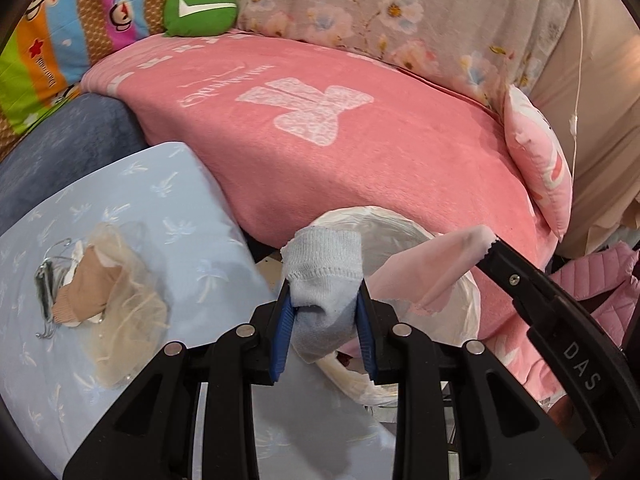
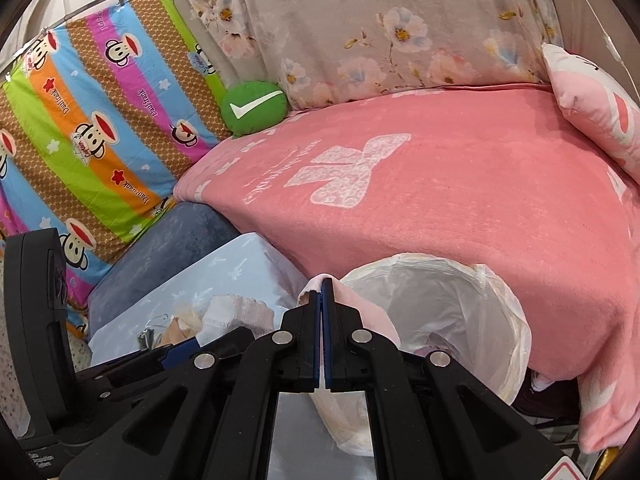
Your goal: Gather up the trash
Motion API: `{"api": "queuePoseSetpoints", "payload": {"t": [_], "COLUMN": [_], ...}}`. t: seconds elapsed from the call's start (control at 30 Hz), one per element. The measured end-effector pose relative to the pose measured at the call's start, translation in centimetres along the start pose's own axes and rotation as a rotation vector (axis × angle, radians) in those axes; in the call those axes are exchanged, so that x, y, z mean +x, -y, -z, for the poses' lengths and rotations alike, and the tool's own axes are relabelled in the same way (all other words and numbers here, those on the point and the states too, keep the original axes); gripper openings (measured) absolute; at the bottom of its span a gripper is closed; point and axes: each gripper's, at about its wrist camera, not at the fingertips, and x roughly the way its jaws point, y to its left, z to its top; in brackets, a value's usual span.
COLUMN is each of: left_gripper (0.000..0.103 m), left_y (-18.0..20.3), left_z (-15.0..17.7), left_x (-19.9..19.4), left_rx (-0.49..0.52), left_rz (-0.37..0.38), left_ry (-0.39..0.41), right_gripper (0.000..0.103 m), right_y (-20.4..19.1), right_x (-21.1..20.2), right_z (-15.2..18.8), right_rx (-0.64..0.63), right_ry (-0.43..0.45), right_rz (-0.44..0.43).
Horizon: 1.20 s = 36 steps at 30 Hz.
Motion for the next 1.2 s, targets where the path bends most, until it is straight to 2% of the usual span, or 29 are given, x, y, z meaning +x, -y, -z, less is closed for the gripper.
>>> {"api": "queuePoseSetpoints", "payload": {"t": [0.4, 0.5, 0.57, 0.6, 0.77, 0.83, 1.2], "left_gripper": [0.032, 0.042, 0.056, 0.057, 0.058, 0.058, 0.058], "left_y": [3.2, 3.5, 3.5, 3.5, 3.3, 3.1, 1.6], "left_z": [-0.5, -0.5, -0.5, -0.5, -0.6, -0.6, -0.5], "left_x": [1.6, 1.7, 1.7, 1.6, 1.6, 1.5, 1.0], "left_rx": [0.052, 0.051, 0.044, 0.041, 0.032, 0.027, -0.009], "left_rz": [0.028, 0.023, 0.013, 0.007, -0.003, -0.008, -0.019], "left_ry": [-0.026, -0.025, -0.02, -0.015, -0.015, -0.013, -0.007], "right_gripper": [0.003, 0.008, 0.008, 0.009, 0.017, 0.024, 0.029], "right_y": [3.0, 3.5, 3.7, 3.8, 3.9, 3.9, 3.4], "right_x": [-0.1, -0.2, -0.2, -0.3, -0.4, -0.4, 0.1], "right_z": [-0.1, -0.1, -0.1, -0.1, -0.1, -0.1, 0.2], "right_rx": [0.041, 0.052, 0.059, 0.062, 0.065, 0.065, 0.056], "right_ry": [-0.001, 0.004, 0.004, 0.004, 0.009, 0.011, -0.005], "right_rz": [0.029, 0.038, 0.042, 0.043, 0.048, 0.05, 0.056]}}
